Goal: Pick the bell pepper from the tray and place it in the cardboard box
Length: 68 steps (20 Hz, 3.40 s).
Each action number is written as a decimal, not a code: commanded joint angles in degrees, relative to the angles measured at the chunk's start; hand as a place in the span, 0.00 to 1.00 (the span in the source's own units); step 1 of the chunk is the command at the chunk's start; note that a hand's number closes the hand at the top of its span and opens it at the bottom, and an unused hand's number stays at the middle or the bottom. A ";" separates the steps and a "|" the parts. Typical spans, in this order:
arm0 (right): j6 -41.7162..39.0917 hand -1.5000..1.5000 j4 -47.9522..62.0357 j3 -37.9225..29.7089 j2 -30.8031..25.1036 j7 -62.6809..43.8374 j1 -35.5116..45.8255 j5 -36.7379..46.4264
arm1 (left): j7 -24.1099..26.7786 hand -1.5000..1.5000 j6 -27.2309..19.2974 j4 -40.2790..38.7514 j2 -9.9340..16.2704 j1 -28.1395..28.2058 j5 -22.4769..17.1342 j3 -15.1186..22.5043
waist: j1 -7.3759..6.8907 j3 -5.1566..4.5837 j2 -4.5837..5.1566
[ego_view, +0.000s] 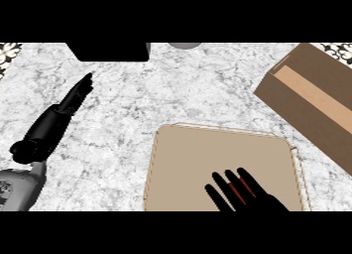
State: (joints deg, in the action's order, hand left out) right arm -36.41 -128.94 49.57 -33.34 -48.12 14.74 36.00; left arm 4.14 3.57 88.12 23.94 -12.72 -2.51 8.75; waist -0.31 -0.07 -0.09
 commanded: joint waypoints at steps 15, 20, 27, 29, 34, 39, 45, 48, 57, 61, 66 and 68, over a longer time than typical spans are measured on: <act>1.20 0.00 13.85 0.82 5.54 7.04 -3.19 18.62 | -2.28 0.50 2.53 4.24 -3.03 2.75 4.33 -3.43 | 0.16 0.09 0.04; 0.51 0.00 15.76 -1.22 6.10 9.96 -4.16 22.20 | 2.06 0.50 5.29 0.00 -4.31 2.48 4.30 -5.65 | 0.31 0.07 0.07; 1.90 0.00 21.34 0.47 13.16 11.92 -5.56 26.48 | 0.50 0.50 7.03 -2.10 -4.58 -2.34 5.39 -8.46 | 0.40 0.07 0.10; 4.61 0.00 23.77 -3.62 9.76 17.77 -5.87 25.94 | -3.96 0.50 6.12 4.78 -6.78 1.61 6.91 -5.55 | 0.17 0.09 0.05; 2.72 0.00 22.22 -3.57 10.76 16.62 -8.25 30.15 | -2.82 0.50 7.98 1.45 -7.05 -1.18 6.77 -8.13 | 0.41 0.07 0.05; 5.21 0.00 27.41 -6.08 11.72 19.90 -8.32 33.15 | 1.56 0.50 7.38 -0.80 -8.55 0.74 8.88 -8.93 | 0.33 0.07 0.07; 9.20 0.00 29.14 -8.88 10.23 25.99 -11.69 33.42 | 5.46 0.50 7.07 -4.65 -9.74 1.45 11.97 -8.84 | 0.46 0.07 0.09; 8.39 1.00 33.70 -5.58 13.71 28.71 -6.91 35.26 | -2.71 0.50 7.49 -1.47 -10.87 -3.08 10.24 -8.61 | 0.27 0.08 0.12; 22.88 1.00 37.88 -7.33 11.78 39.09 -6.85 40.82 | 0.34 0.50 10.30 -0.49 -9.06 -1.13 10.01 -10.87 | 0.38 0.07 0.10; 19.96 1.00 35.01 -8.14 17.49 38.42 -3.07 39.73 | -2.16 0.50 10.13 3.52 -9.75 1.67 9.99 -10.09 | 0.01 0.07 0.06; 26.54 1.00 48.71 -24.11 27.05 39.78 4.04 26.29 | 1.38 0.50 10.14 1.84 -11.10 2.16 10.71 -8.27 | -1.51 0.17 0.80; 30.80 1.00 53.70 -27.71 26.76 44.45 9.56 25.36 | -1.06 0.50 9.68 -0.32 -11.20 -2.00 10.65 -9.11 | -0.83 0.16 0.69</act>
State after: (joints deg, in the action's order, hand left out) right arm -10.38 -82.95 29.24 -10.18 -7.08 17.99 65.82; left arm 4.07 13.45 88.80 13.51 -12.61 7.86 -0.84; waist -1.00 0.01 0.43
